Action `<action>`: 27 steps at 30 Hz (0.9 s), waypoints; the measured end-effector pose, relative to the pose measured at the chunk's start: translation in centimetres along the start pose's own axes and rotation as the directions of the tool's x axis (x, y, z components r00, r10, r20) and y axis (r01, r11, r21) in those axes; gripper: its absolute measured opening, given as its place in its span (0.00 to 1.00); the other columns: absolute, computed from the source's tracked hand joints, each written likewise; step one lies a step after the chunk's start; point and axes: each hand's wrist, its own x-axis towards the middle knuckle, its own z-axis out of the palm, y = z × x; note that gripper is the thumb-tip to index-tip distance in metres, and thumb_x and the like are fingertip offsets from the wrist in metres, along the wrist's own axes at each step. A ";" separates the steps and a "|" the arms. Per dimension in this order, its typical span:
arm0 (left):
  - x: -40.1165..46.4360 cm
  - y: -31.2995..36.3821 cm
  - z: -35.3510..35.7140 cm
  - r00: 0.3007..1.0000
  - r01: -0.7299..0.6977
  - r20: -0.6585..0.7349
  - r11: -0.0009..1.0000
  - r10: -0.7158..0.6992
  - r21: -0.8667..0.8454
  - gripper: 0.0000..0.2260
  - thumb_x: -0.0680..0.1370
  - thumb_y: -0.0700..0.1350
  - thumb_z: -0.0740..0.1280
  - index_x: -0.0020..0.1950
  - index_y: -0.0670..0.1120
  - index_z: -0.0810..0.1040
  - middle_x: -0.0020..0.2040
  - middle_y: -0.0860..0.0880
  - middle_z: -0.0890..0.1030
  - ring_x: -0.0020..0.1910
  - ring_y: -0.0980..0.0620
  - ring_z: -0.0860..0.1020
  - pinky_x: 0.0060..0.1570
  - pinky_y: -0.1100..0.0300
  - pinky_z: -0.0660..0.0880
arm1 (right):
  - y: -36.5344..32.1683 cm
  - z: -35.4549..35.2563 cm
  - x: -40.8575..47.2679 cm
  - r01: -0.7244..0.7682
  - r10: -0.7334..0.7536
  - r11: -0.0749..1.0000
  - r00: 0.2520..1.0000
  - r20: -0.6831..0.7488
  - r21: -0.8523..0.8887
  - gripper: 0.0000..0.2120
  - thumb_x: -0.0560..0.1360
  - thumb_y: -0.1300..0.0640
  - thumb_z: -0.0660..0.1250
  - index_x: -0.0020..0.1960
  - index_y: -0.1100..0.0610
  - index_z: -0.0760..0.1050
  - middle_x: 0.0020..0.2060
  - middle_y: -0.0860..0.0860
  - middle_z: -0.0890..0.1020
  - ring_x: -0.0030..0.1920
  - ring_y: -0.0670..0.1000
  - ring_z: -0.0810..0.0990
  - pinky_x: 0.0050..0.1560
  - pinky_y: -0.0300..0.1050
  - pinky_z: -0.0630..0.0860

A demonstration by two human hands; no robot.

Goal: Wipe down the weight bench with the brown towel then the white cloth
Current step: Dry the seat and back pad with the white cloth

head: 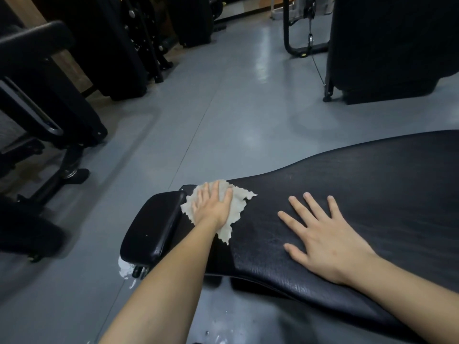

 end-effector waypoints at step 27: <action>-6.5 -6.0 -0.9 0.923 -0.384 0.030 0.923 0.384 -0.014 0.24 0.81 0.68 0.49 0.76 0.72 0.50 0.79 0.69 0.44 0.77 0.69 0.40 0.79 0.56 0.42 | -0.1 -0.3 0.1 -0.002 0.005 0.999 0.996 0.085 -0.035 0.32 0.76 0.34 0.54 0.69 0.53 0.78 0.70 0.62 0.75 0.70 0.68 0.72 0.64 0.75 0.63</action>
